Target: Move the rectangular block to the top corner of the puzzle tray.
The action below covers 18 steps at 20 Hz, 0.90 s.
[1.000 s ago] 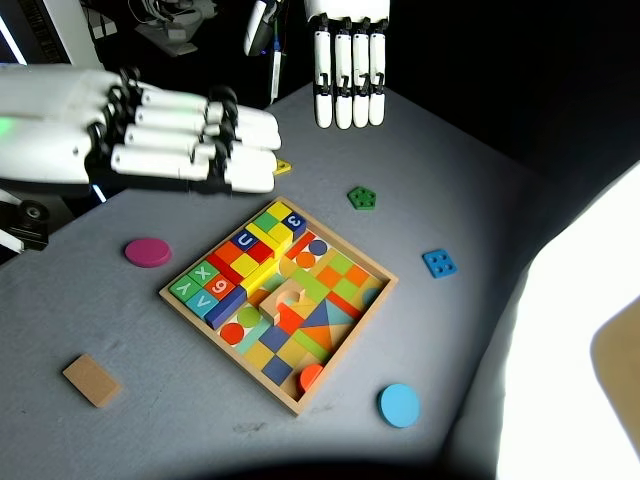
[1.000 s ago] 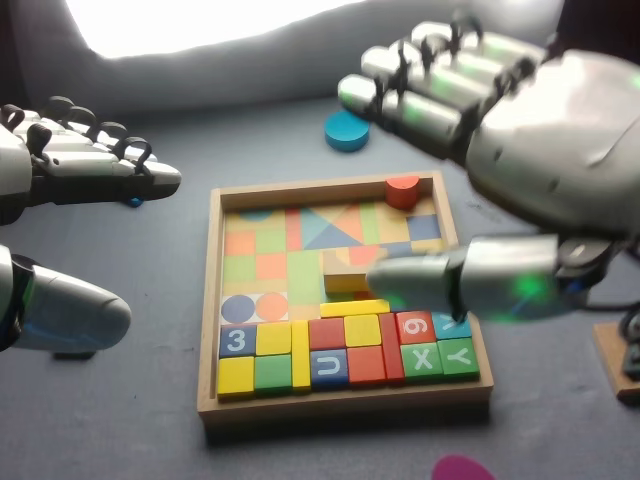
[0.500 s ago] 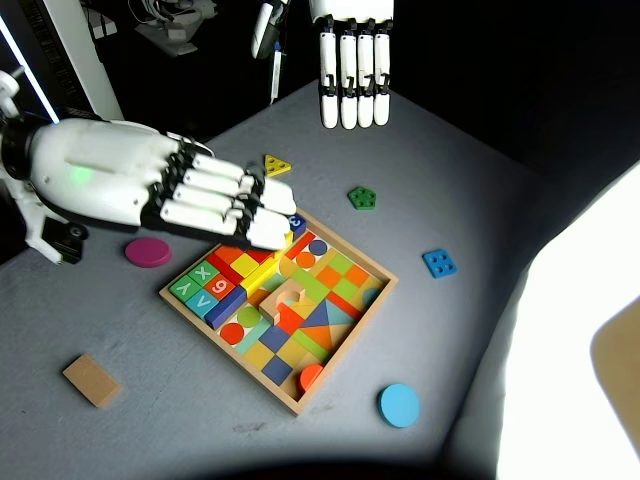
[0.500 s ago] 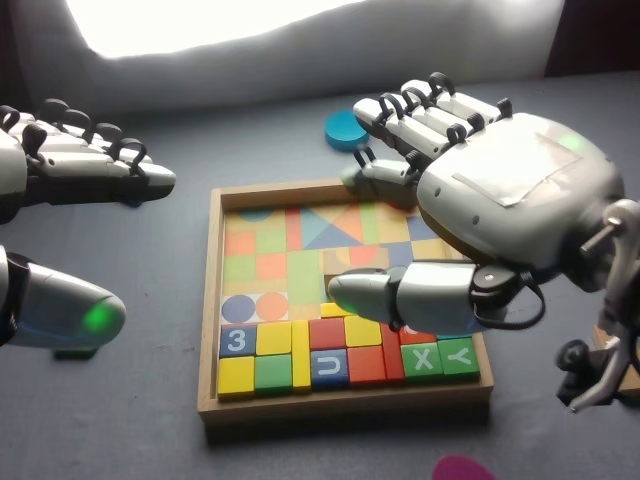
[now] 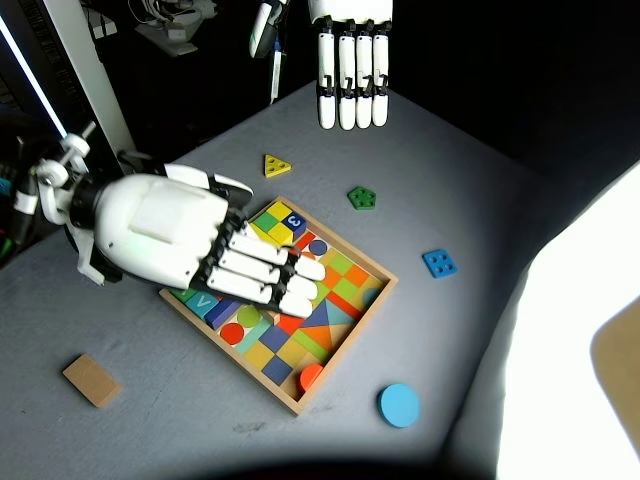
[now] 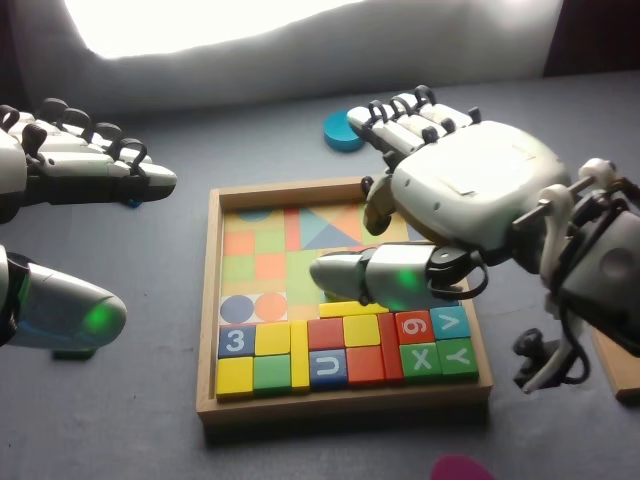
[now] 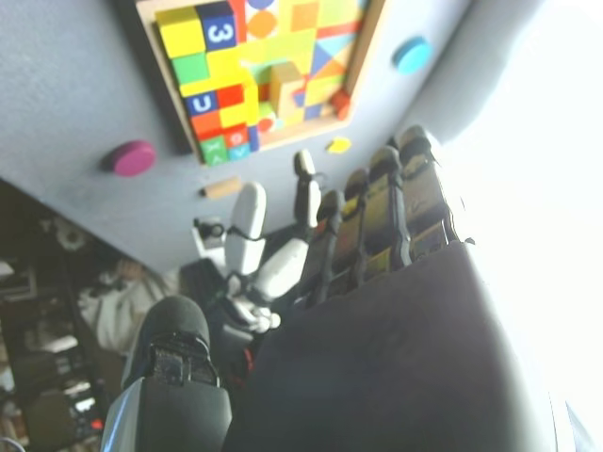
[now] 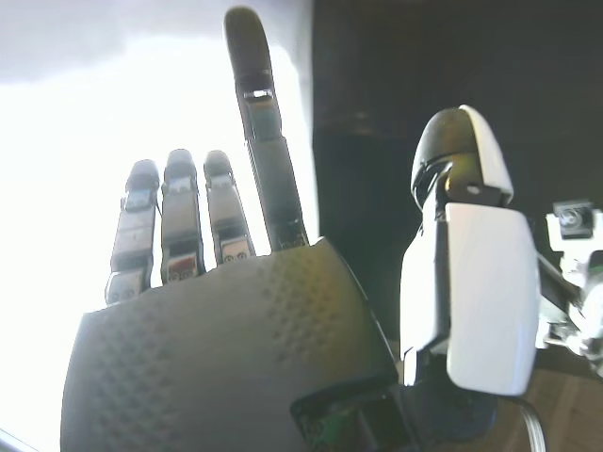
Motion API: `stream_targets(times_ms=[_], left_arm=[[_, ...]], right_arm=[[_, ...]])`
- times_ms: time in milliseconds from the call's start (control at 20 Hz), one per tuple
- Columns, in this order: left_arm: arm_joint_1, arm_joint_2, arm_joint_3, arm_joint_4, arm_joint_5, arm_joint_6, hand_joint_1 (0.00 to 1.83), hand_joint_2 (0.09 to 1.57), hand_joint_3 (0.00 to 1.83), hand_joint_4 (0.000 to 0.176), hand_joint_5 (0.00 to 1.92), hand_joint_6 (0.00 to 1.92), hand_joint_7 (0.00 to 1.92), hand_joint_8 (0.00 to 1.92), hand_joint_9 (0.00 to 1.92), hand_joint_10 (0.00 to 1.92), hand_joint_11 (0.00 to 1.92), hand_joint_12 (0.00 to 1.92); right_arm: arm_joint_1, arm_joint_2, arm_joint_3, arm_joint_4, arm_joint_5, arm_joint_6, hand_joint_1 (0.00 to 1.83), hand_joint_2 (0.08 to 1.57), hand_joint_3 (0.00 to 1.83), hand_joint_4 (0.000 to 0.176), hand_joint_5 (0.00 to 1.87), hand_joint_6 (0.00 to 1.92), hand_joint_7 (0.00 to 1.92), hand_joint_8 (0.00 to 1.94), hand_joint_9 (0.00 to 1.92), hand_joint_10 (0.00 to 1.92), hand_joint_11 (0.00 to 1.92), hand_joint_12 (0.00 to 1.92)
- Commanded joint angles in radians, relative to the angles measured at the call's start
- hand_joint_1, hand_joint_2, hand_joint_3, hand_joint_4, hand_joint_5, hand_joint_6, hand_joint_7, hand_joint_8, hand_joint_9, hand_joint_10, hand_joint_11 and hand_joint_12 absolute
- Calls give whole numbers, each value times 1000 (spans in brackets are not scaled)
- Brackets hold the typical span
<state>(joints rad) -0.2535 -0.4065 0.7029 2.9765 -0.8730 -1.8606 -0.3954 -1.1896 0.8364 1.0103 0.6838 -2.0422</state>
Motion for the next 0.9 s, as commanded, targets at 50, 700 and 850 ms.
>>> stream_targets(times_ms=[50, 700, 850], left_arm=[[-8, 6, 1, -16, 88, -3, 0, 1165, 10, 13, 0, 0, 0, 0, 0, 0, 0, 0], [-8, 6, 5, -16, 88, -3, 0, 1165, 6, 15, 0, 0, 0, 0, 0, 0, 0, 0], [-8, 6, 5, -16, 88, -3, 0, 1165, 5, 14, 0, 0, 0, 0, 0, 0, 0, 0]], right_arm=[[14, -18, 16, -58, 63, 15, 0, 1049, 7, 0, 827, 213, 0, 0, 0, 0, 0, 0], [-42, -109, 119, -53, 35, 32, 0, 1047, 3, 0, 804, 164, 0, 0, 0, 0, 0, 0], [-50, -112, 127, -53, 34, 32, 0, 1049, 4, 0, 802, 155, 0, 0, 0, 0, 0, 0]])
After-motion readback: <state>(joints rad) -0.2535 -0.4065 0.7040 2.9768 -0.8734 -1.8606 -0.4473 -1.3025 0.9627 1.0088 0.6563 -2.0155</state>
